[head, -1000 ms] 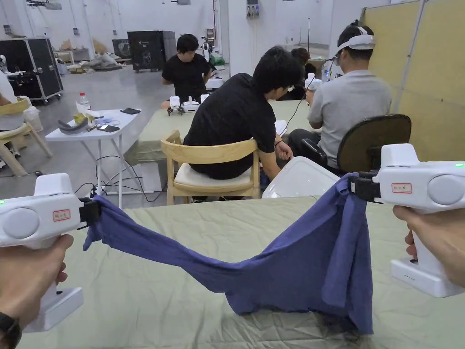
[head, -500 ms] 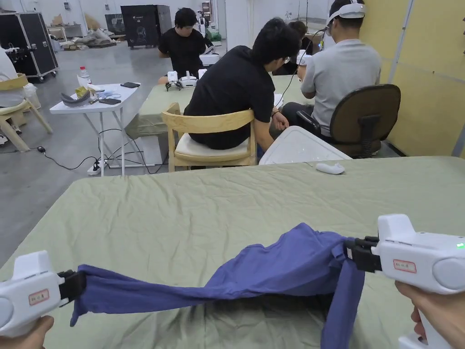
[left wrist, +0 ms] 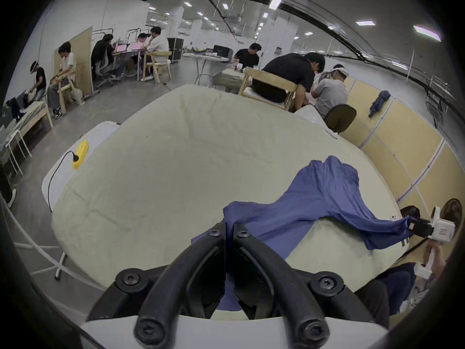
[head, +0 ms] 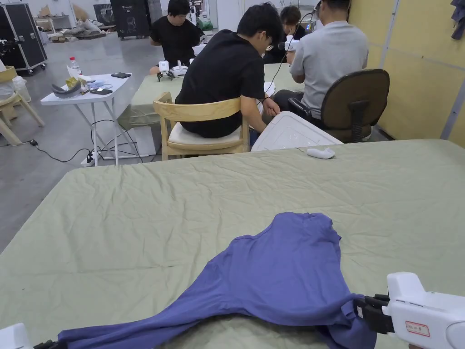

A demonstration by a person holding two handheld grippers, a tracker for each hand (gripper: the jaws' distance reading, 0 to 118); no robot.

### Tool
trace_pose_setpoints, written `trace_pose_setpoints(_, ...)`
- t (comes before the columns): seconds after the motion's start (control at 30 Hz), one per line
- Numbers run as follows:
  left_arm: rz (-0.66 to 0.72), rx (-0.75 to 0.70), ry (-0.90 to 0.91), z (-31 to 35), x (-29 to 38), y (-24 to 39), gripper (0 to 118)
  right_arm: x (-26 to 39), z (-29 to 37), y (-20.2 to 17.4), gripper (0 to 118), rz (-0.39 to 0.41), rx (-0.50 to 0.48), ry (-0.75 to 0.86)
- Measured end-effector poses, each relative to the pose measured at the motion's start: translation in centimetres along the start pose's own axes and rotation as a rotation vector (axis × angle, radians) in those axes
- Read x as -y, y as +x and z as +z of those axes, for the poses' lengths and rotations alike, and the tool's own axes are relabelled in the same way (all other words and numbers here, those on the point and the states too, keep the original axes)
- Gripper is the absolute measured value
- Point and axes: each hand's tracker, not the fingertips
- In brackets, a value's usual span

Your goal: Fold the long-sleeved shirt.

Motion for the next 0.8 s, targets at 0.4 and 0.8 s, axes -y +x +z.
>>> trace_pose_setpoints(0.4,-0.078,-0.056,-0.153,-3.9,4.0,2.0,34,3.8,-4.7,1.1,29,0.003,0.065,-0.158)
trace_pose_setpoints(0.8,-0.208,0.039,-0.016,-1.2,0.4,6.4,60,1.7,-1.1,0.0,76,-0.028,0.108,-0.031)
